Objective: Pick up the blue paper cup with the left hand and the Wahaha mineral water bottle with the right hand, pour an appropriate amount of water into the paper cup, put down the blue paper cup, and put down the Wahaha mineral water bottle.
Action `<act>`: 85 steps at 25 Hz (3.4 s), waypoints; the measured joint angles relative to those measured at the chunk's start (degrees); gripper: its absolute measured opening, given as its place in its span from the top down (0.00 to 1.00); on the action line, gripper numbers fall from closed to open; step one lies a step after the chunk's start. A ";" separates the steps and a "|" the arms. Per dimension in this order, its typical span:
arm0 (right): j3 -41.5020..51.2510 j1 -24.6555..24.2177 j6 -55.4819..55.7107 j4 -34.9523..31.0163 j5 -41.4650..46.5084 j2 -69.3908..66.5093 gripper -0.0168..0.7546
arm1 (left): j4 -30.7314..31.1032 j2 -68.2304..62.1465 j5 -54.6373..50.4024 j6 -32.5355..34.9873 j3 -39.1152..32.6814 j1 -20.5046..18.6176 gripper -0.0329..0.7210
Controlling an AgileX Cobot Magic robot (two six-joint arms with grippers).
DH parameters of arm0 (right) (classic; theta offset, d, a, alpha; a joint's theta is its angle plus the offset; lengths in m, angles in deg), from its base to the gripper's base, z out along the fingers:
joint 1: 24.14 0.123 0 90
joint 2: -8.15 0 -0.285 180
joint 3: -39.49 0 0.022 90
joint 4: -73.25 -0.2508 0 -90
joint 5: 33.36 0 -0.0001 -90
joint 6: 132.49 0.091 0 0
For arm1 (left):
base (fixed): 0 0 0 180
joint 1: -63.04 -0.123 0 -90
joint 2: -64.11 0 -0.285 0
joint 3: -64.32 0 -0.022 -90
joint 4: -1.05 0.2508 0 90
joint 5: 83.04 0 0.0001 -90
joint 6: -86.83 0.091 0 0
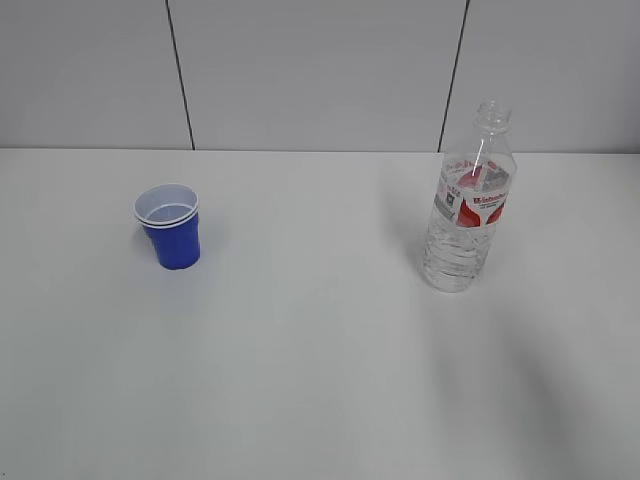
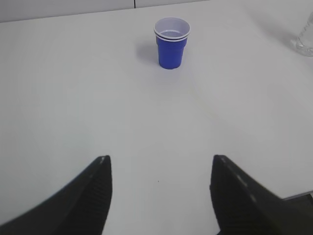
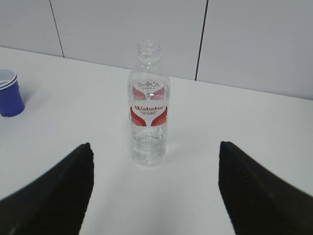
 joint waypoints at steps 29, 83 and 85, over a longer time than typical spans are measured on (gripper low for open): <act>-6.80 0.00 0.04 1.85 52.43 19.38 0.21 | 0.00 0.00 0.00 0.00 0.00 0.00 0.32; -5.73 0.00 0.04 1.97 52.21 19.42 0.21 | 2.77 0.00 0.10 -0.10 -0.10 1.86 0.32; -5.73 0.00 0.04 1.97 52.21 19.80 0.21 | 2.77 0.00 0.10 -0.10 -0.10 0.96 0.32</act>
